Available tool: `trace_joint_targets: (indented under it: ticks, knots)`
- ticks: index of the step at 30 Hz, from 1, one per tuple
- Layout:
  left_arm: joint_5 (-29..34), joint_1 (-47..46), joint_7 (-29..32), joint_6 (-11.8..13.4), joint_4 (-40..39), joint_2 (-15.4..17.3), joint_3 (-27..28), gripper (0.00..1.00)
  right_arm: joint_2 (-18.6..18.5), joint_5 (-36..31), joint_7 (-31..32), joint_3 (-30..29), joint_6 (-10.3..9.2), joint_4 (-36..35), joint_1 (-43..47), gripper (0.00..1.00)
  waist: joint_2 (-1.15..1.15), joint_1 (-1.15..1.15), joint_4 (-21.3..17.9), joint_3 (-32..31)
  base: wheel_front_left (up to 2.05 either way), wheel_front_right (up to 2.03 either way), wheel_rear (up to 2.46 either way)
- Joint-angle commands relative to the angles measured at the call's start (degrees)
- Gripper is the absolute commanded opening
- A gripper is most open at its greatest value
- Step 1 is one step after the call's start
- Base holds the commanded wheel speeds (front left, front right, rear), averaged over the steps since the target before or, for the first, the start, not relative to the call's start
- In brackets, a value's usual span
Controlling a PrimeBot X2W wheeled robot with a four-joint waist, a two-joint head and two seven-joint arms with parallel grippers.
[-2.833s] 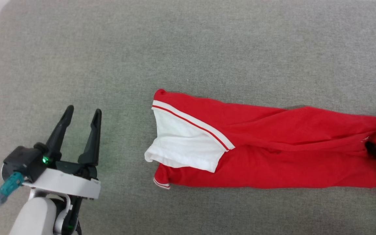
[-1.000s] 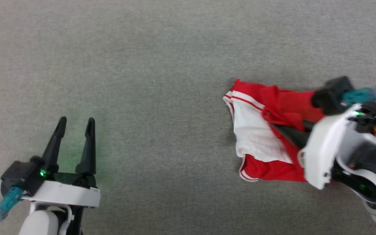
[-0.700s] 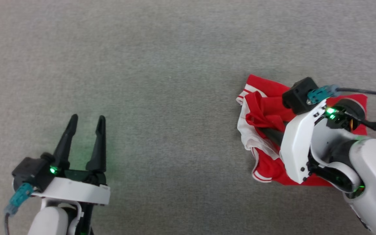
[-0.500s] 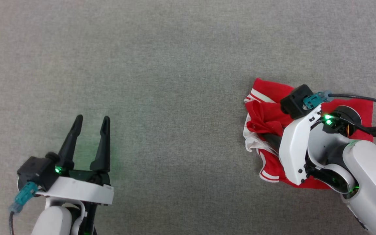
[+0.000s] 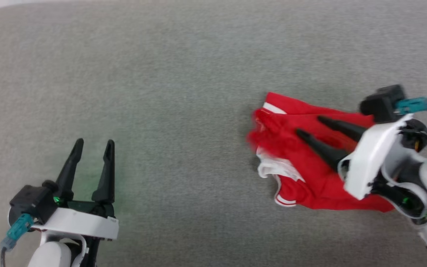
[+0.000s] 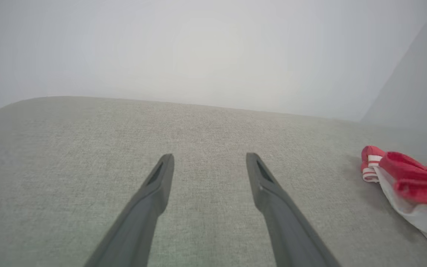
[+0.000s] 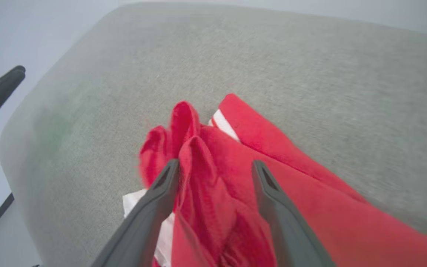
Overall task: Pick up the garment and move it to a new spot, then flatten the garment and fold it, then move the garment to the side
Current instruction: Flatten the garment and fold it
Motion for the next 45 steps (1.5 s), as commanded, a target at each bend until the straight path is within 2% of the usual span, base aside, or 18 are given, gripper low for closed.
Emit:
trace_joint_targets:
  ticks: [1,5,9,14,19,21,27,38,45]
  knots:
    - [0.0,0.7,0.0,-0.1,-0.2,0.4,0.0,1.0,-0.5,1.2,-1.6,-1.4,-0.08,-0.1,1.2,1.0,0.0,0.0,-2.4,-1.3,0.0,0.0,0.0]
    - [-0.3,0.8,0.0,-0.1,0.1,1.0,-0.3,1.0,-1.3,2.4,-6.5,-4.8,-0.08,2.3,2.8,1.0,0.0,0.0,-4.8,-2.0,0.0,0.0,0.0]
    - [-0.7,1.0,0.0,-0.1,0.9,1.8,-1.3,1.0,-0.7,1.8,-13.0,-5.7,-0.08,5.8,3.8,1.0,0.0,0.0,-7.1,-2.9,0.0,0.0,0.0]
    - [-0.9,1.9,0.0,-0.1,2.3,2.0,-1.2,1.0,1.0,-0.6,-24.3,-5.7,-0.09,11.3,3.8,1.0,0.0,0.0,-9.7,-4.7,0.0,0.0,0.0]
    - [-0.4,3.1,0.0,-0.1,3.2,1.2,1.2,1.0,3.3,-3.6,-36.0,-6.9,-0.09,18.2,3.8,1.0,0.0,0.0,-11.6,-7.3,0.0,0.0,0.0]
    - [0.1,4.1,0.0,-0.1,3.2,0.6,2.2,1.0,4.0,-5.2,-38.8,-7.6,-0.09,20.4,4.3,1.0,0.0,0.0,-12.0,-8.6,0.0,0.0,0.0]
    - [2.3,7.4,0.0,-0.1,1.6,-1.0,5.2,1.0,5.6,-9.9,-40.9,-10.4,-0.09,22.1,7.3,1.0,0.0,0.0,-12.0,-11.5,0.0,0.0,0.0]
    - [4.5,13.6,0.0,-0.1,-2.0,-3.5,8.1,1.0,5.9,-17.6,-41.1,-18.6,-0.09,13.1,18.7,1.0,0.0,0.0,-8.7,-14.4,0.0,0.0,0.0]
    - [5.5,18.0,0.0,-0.1,-4.9,-5.4,9.9,1.0,6.4,-19.1,-40.7,-22.7,-0.09,7.1,25.8,1.0,0.0,0.0,-6.9,-15.3,0.0,0.0,0.0]
